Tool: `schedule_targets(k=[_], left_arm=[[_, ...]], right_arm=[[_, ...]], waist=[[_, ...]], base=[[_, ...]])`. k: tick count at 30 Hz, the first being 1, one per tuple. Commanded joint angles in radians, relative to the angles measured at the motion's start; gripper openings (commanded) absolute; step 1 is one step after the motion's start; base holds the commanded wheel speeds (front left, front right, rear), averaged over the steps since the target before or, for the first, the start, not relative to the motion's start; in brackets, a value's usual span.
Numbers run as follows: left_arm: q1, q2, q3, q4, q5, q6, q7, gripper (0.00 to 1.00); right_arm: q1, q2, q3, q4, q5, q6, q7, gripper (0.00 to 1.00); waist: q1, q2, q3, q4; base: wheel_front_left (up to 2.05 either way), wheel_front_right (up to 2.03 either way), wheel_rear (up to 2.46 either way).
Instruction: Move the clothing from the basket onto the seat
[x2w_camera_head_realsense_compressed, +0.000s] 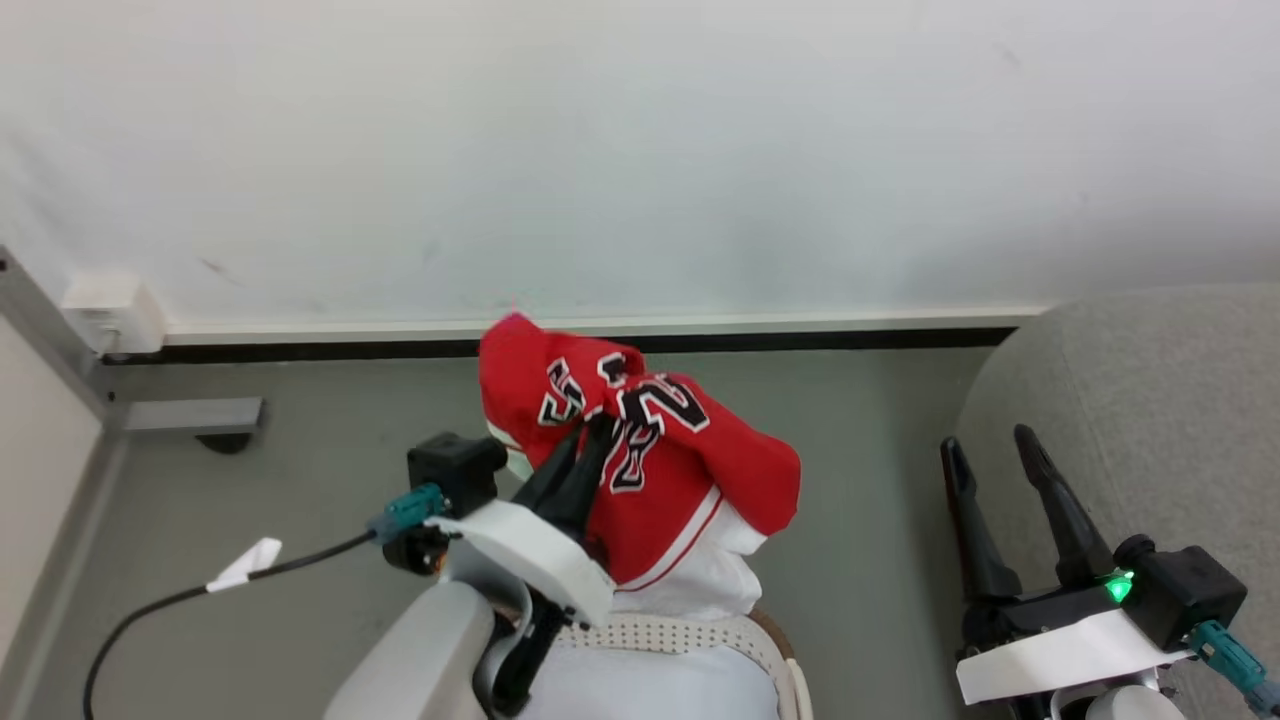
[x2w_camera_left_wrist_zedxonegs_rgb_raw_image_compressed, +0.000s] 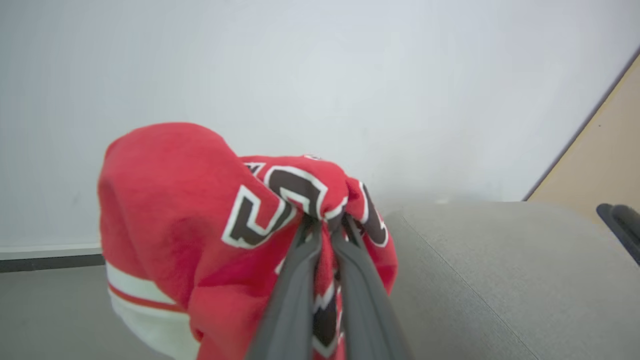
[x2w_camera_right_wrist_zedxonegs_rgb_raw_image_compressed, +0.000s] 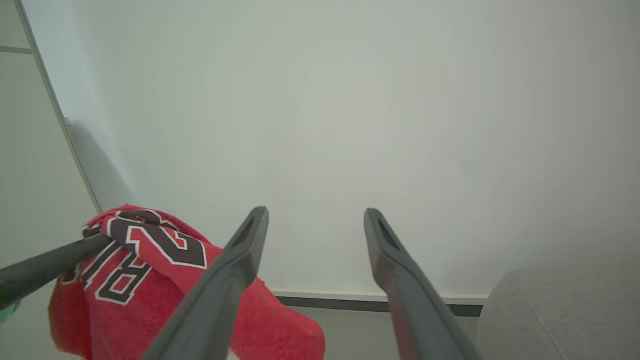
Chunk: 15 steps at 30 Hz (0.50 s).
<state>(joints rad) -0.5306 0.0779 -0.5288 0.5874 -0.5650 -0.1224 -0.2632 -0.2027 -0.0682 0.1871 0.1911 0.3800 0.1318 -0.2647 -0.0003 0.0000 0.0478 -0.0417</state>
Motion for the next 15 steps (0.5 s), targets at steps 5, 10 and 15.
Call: schedule_targets(k=[5, 10, 15], left_arm=[[-0.013, 0.041, 0.023, -0.144, -0.008, 0.035, 0.028, 0.0], [0.023, 0.071, 0.027, -0.263, -0.01, 0.065, 0.069, 0.0], [0.051, 0.086, 0.024, -0.316, -0.011, 0.083, 0.085, 0.0]], right_arm=[[0.021, -0.002, 0.033, 0.005, 0.02, -0.002, 0.001, 1.0], [0.024, -0.004, 0.059, -0.015, 0.023, -0.002, 0.001, 1.0], [0.025, -0.012, 0.071, -0.022, 0.027, -0.002, 0.001, 1.0]], waist=[[0.0003, 0.0, -0.028, 0.035], [0.0003, 0.0, -0.029, 0.045], [0.0003, 0.0, -0.031, 0.05]], base=[[0.0, 0.0, 0.0], [0.0, 0.0, 0.0], [0.0, 0.0, 0.0]])
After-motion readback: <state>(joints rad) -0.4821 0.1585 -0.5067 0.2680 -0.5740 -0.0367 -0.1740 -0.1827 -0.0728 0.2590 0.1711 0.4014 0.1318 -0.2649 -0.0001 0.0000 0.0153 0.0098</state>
